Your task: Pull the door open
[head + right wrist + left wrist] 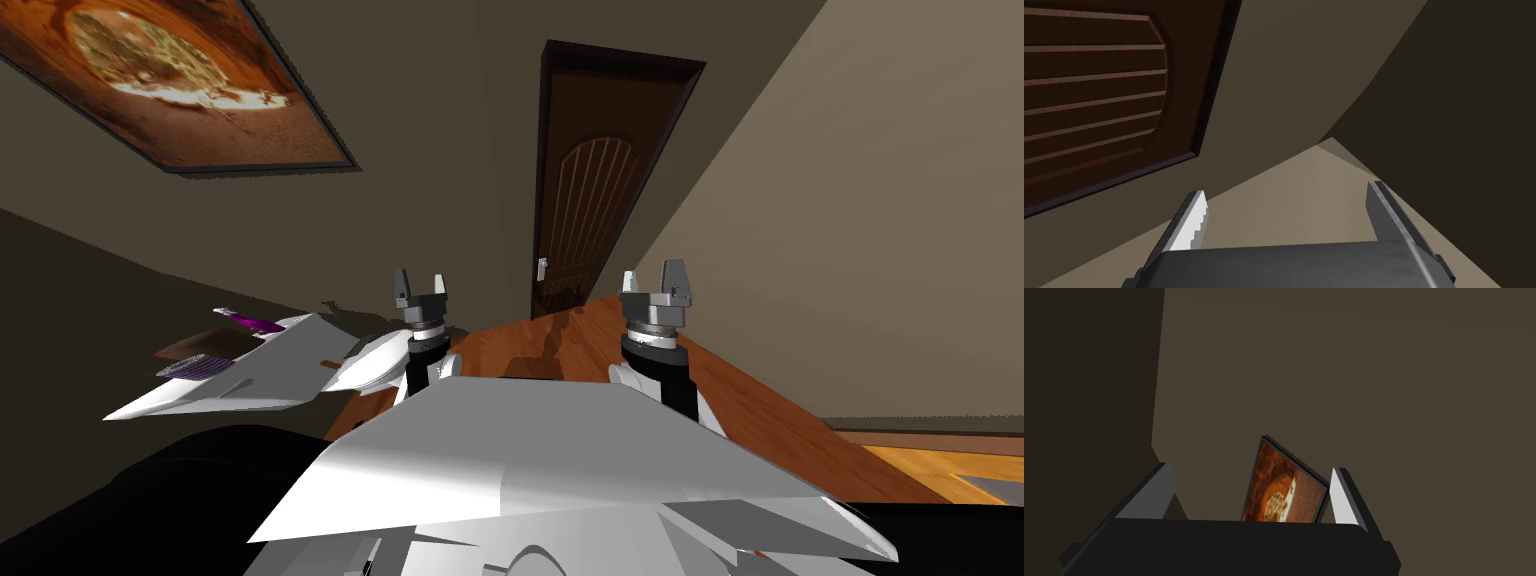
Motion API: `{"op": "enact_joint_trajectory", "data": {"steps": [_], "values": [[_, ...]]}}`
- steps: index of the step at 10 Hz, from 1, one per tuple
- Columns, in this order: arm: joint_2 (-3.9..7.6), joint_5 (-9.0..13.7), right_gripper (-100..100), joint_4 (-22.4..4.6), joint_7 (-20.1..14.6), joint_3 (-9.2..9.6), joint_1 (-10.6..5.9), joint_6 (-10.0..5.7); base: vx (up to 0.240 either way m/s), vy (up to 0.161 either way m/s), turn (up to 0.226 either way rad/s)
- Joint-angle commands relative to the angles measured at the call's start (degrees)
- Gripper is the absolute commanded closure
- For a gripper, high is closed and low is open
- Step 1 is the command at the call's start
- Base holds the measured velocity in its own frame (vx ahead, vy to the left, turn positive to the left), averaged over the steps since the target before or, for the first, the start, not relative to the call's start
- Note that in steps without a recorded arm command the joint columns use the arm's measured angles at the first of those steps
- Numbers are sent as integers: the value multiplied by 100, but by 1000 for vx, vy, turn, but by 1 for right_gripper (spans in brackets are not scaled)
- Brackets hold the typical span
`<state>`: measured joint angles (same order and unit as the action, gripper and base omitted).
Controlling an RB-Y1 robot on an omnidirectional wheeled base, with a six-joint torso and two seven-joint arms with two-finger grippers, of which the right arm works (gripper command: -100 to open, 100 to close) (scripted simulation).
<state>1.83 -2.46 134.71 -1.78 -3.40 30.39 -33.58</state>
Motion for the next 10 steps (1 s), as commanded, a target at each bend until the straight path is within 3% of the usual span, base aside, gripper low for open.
{"op": "enact_joint_trajectory", "data": {"steps": [1,6,10], "values": [[45,-78,-100,-175,123,6,-84,16,75,-61,36],[156,-286,-100,-640,450,21,-307,58,85,3,5],[278,-528,-100,-1182,831,38,-567,107,95,-17,13]]}}
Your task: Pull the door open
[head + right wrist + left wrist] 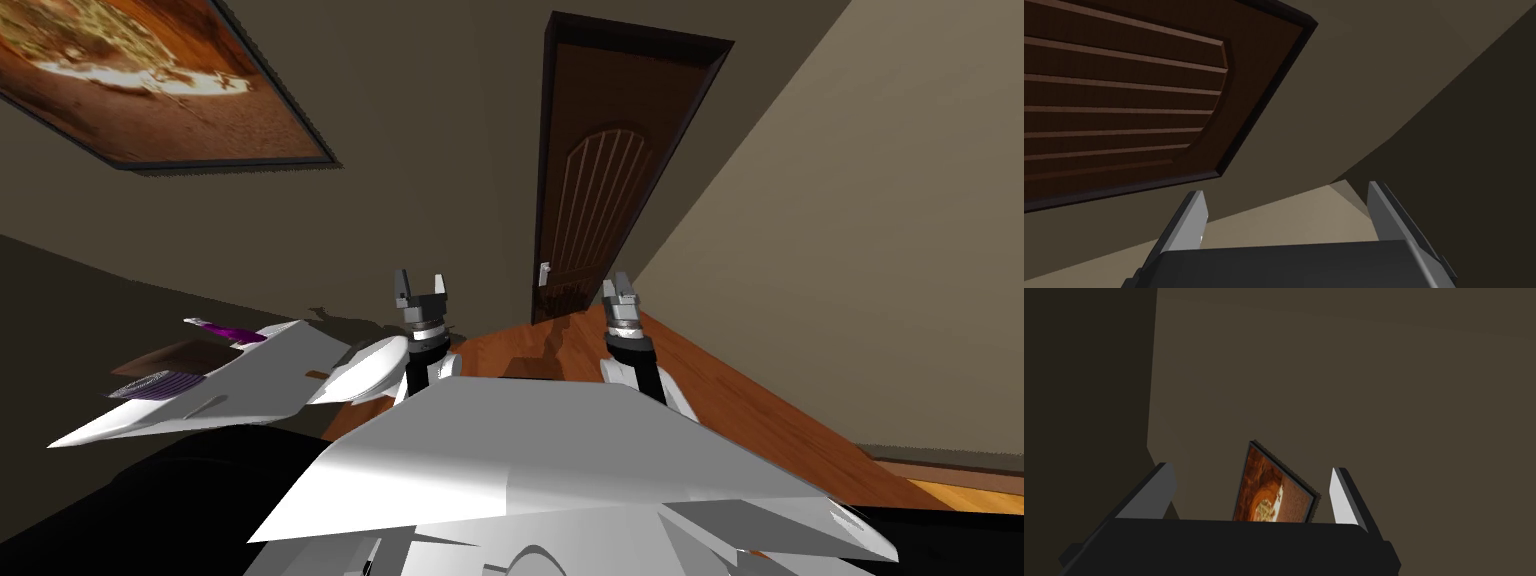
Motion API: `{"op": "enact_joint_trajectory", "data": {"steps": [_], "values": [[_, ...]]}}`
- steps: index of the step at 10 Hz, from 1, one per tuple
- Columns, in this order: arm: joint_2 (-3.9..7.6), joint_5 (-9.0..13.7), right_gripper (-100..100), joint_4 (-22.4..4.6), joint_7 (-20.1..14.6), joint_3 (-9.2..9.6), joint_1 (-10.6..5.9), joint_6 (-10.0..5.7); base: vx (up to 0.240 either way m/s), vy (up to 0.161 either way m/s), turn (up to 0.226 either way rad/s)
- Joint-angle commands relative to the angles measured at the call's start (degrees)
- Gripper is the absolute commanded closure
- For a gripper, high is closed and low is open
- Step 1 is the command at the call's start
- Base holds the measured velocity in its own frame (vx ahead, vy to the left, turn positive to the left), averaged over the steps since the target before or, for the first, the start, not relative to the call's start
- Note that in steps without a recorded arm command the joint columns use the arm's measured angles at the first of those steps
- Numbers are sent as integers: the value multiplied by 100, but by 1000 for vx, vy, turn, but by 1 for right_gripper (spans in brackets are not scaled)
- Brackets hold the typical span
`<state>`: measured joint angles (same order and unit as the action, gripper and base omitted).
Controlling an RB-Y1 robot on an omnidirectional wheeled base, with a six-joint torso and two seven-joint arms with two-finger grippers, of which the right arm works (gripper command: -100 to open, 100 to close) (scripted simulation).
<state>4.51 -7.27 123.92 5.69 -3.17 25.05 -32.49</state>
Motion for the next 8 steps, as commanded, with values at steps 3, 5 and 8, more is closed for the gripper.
{"op": "enact_joint_trajectory", "data": {"steps": [3,5,8], "values": [[114,-262,-100,-583,421,31,-264,41,99,-12,16],[189,-418,-100,-899,667,42,-431,73,93,-17,14],[265,-580,-100,-1295,922,54,-606,106,69,-9,11]]}}
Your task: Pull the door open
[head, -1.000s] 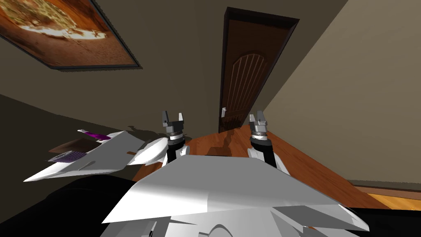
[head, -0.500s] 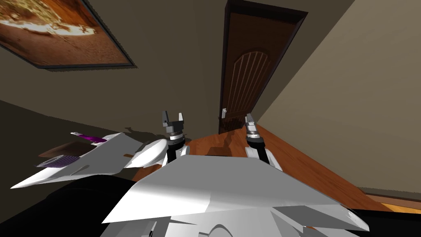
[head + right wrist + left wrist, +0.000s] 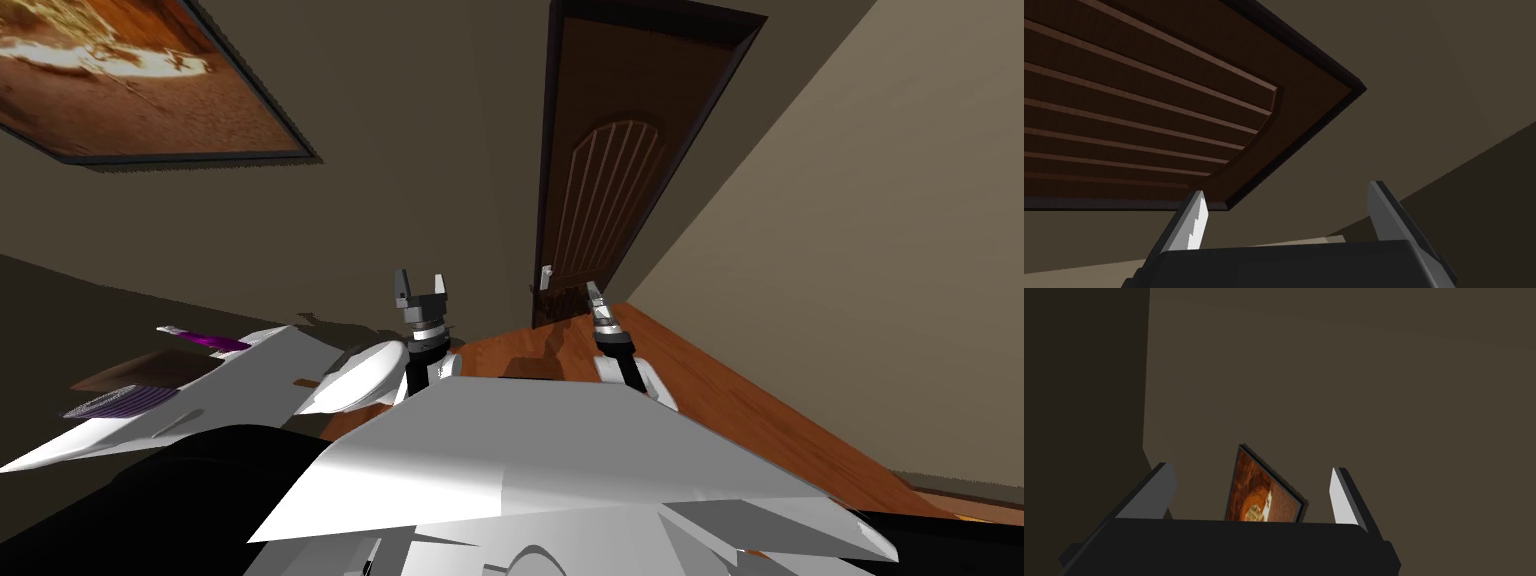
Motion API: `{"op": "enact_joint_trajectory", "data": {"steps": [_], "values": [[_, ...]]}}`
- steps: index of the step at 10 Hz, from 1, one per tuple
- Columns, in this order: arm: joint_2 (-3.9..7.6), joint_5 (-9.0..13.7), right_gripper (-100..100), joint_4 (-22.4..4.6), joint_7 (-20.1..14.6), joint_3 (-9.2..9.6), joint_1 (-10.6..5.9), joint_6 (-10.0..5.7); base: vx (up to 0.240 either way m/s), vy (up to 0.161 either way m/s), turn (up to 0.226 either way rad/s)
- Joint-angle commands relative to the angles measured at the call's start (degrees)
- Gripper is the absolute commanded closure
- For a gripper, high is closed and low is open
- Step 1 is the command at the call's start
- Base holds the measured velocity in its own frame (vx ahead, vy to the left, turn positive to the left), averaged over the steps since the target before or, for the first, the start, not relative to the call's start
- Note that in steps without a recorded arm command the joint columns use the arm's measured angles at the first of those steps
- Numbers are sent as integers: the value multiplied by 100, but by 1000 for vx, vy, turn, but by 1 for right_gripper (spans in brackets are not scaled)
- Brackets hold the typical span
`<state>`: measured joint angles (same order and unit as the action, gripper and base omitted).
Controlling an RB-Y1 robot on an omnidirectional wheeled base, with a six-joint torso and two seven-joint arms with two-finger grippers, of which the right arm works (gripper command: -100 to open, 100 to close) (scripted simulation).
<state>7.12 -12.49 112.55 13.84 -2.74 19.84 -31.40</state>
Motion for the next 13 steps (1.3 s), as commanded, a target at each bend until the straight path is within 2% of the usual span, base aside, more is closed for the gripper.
{"op": "enact_joint_trajectory", "data": {"steps": [1,7,8,9,13], "values": [[5,-58,-100,-159,107,12,-84,-3,59,-11,8],[240,-566,-100,-1295,906,49,-630,100,89,-21,18],[279,-652,-100,-1430,1040,55,-722,117,102,-23,16],[279,-652,-100,-1486,1040,55,-722,117,74,-8,9],[431,-986,-100,-2227,1566,79,-1081,185,75,-18,16]]}}
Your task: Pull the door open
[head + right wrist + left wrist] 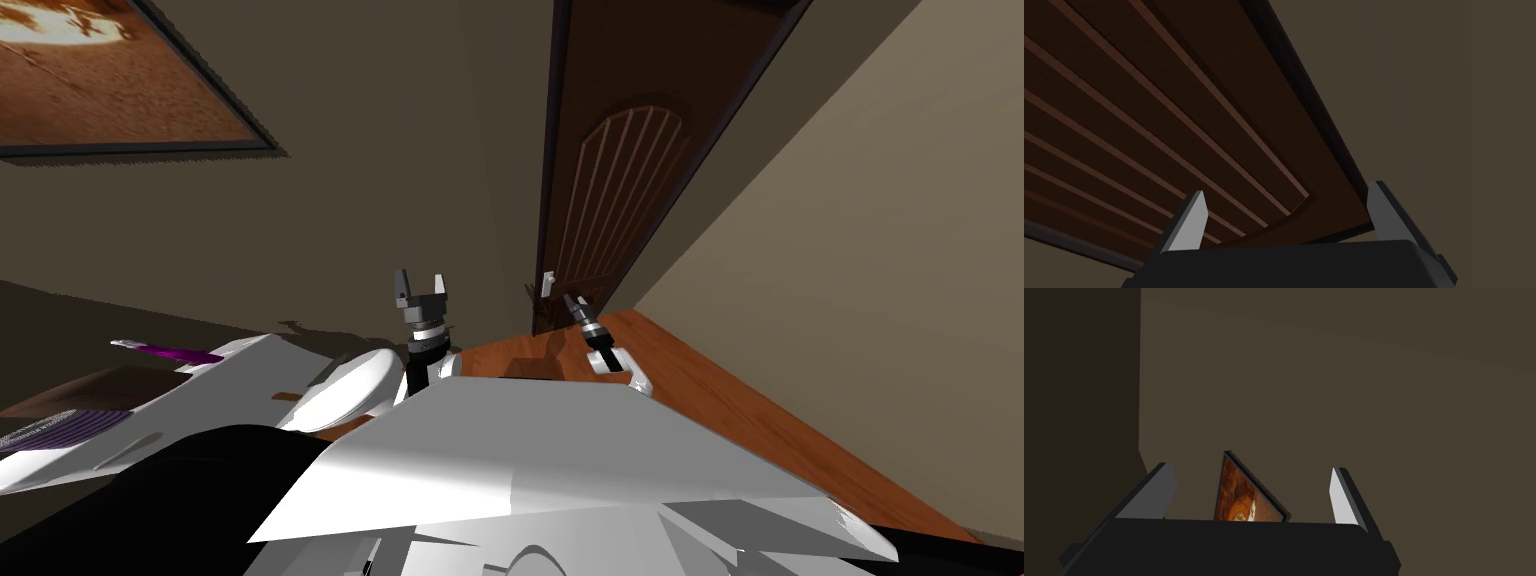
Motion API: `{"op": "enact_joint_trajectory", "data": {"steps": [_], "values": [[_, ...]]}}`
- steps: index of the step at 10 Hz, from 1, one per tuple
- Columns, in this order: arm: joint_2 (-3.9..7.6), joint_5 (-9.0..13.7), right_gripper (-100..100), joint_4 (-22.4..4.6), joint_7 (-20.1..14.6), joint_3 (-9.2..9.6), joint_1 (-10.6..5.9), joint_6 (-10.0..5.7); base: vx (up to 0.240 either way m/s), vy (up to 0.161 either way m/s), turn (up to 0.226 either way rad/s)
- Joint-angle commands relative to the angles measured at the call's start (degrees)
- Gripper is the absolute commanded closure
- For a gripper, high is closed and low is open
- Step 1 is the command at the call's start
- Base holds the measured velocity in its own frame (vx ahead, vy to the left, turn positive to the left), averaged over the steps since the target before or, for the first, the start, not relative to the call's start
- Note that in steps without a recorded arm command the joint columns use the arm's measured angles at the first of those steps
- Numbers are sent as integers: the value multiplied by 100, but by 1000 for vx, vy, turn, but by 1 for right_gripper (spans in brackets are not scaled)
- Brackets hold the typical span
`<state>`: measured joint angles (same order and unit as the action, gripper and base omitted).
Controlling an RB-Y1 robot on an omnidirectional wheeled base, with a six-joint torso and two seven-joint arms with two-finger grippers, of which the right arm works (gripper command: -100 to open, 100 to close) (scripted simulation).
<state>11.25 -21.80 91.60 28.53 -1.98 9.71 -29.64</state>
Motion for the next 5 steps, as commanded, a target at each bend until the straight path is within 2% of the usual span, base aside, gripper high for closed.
{"op": "enact_joint_trajectory", "data": {"steps": [1,2,3,5], "values": [[53,-133,-100,-286,222,8,-152,25,109,-27,16],[88,-211,-100,-452,344,14,-236,41,111,-19,20],[88,-211,-100,-491,344,14,-236,41,66,-6,7],[156,-362,-100,-828,581,25,-397,71,63,-4,11]]}}
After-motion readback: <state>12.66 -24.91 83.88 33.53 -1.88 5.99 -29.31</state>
